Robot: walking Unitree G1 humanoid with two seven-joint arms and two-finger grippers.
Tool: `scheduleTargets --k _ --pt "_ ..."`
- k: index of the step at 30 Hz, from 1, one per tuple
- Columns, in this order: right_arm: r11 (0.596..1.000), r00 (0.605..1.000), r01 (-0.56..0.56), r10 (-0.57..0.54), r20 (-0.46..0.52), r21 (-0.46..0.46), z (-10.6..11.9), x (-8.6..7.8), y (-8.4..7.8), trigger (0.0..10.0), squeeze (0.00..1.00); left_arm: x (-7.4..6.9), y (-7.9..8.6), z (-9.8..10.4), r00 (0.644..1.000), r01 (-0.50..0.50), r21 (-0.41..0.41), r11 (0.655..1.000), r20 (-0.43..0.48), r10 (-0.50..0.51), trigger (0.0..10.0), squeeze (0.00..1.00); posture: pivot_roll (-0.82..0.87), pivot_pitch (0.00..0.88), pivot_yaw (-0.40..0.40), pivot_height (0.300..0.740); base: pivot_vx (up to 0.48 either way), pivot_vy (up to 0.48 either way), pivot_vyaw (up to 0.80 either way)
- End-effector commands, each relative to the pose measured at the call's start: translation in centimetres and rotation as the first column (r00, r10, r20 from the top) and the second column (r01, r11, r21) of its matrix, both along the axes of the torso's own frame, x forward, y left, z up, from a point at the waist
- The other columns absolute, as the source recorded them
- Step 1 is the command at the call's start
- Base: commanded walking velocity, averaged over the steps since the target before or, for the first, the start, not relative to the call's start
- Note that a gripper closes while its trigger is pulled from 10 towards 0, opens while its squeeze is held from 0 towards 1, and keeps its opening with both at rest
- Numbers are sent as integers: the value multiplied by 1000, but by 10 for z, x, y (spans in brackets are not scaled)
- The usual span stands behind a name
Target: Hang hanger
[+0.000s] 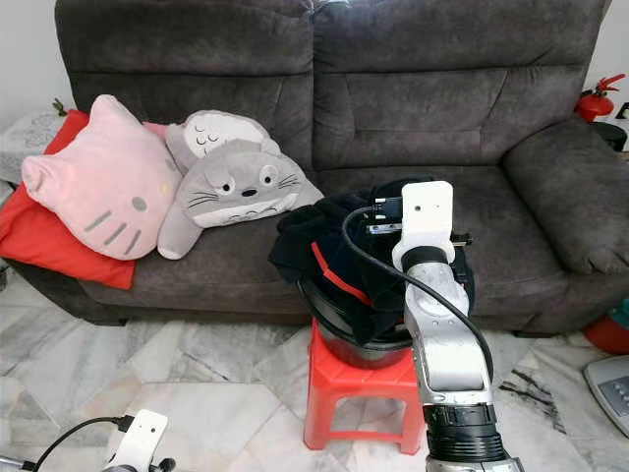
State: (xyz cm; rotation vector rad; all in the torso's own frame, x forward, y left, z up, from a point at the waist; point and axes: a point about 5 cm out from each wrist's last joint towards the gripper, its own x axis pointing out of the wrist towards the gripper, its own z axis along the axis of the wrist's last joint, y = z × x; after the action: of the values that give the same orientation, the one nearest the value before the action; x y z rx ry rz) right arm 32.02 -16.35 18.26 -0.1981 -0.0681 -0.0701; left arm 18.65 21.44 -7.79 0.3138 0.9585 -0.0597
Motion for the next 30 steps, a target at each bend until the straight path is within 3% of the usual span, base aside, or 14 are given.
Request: scheduleTargets --k 1,16,30 --pt "1000 1000 -14 14 7 -17 1 0 4 10000 0 -4 4 -1 1000 -26 2 1000 -4 26 10000 0 -187 19 29 727 -281 0 0" --pt "997 1000 -6 8 28 -79 3 0 -4 10000 0 -5 2 -2 1000 -30 -2 1000 8 30 10000 0 -177 0 27 727 -304 0 0" --pt "994 999 -19 23 45 -103 0 -3 -2 10000 0 -9 3 -3 999 -32 0 999 -2 32 10000 0 -174 0 23 727 -311 0 0"
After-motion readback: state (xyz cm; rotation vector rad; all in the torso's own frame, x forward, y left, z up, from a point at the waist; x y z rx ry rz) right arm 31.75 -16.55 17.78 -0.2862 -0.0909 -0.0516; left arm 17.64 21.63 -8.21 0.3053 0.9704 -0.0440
